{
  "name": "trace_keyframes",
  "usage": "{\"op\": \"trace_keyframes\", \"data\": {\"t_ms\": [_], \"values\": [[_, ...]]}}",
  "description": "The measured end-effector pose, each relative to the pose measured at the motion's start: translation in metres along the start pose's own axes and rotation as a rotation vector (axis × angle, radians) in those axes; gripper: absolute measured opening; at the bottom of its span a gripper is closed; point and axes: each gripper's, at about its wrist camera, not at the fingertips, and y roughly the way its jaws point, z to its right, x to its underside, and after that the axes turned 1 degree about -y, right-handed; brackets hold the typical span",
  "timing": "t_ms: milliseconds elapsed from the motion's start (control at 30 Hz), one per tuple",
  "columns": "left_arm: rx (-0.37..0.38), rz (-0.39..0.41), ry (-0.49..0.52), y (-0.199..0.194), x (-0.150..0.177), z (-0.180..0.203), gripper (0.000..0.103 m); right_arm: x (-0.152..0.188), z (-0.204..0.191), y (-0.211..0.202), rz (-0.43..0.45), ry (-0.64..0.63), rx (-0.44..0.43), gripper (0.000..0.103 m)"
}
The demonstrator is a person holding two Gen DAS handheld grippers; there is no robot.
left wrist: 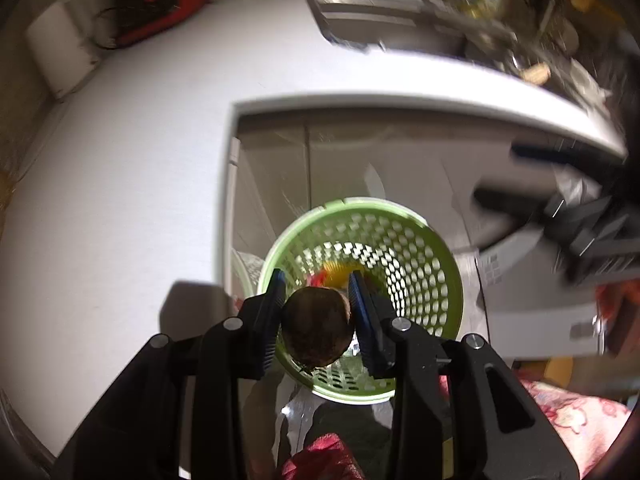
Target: Collect trash
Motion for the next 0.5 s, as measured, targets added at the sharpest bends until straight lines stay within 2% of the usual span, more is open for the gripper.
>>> {"op": "trace_keyframes", "data": {"t_ms": [133, 200, 233, 267, 300, 400, 500], "values": [[0.062, -0.150, 0.080, 0.048, 0.002, 0.023, 0.033, -0.001, 0.019, -0.017, 0.035, 0.022, 0.073, 0.099], [0.075, -0.233, 0.124, 0.073, 0.006, 0.035, 0.053, 0.004, 0.029, -0.021, 0.035, 0.044, 0.084, 0.099], [0.061, -0.266, 0.140, 0.083, 0.008, 0.039, 0.070, 0.007, 0.034, -0.020, 0.029, 0.059, 0.084, 0.099], [0.043, -0.300, 0.157, 0.093, 0.011, 0.044, 0.078, 0.009, 0.040, -0.020, 0.021, 0.071, 0.082, 0.099], [0.028, -0.321, 0.171, 0.101, 0.013, 0.048, 0.078, 0.013, 0.043, -0.019, 0.012, 0.083, 0.077, 0.099], [0.015, -0.335, 0.163, 0.106, 0.014, 0.050, 0.078, 0.020, 0.043, -0.012, -0.007, 0.093, 0.071, 0.099], [-0.011, -0.254, 0.127, 0.087, 0.007, 0.043, 0.079, 0.021, 0.040, -0.010, -0.014, 0.088, 0.064, 0.099]]}}
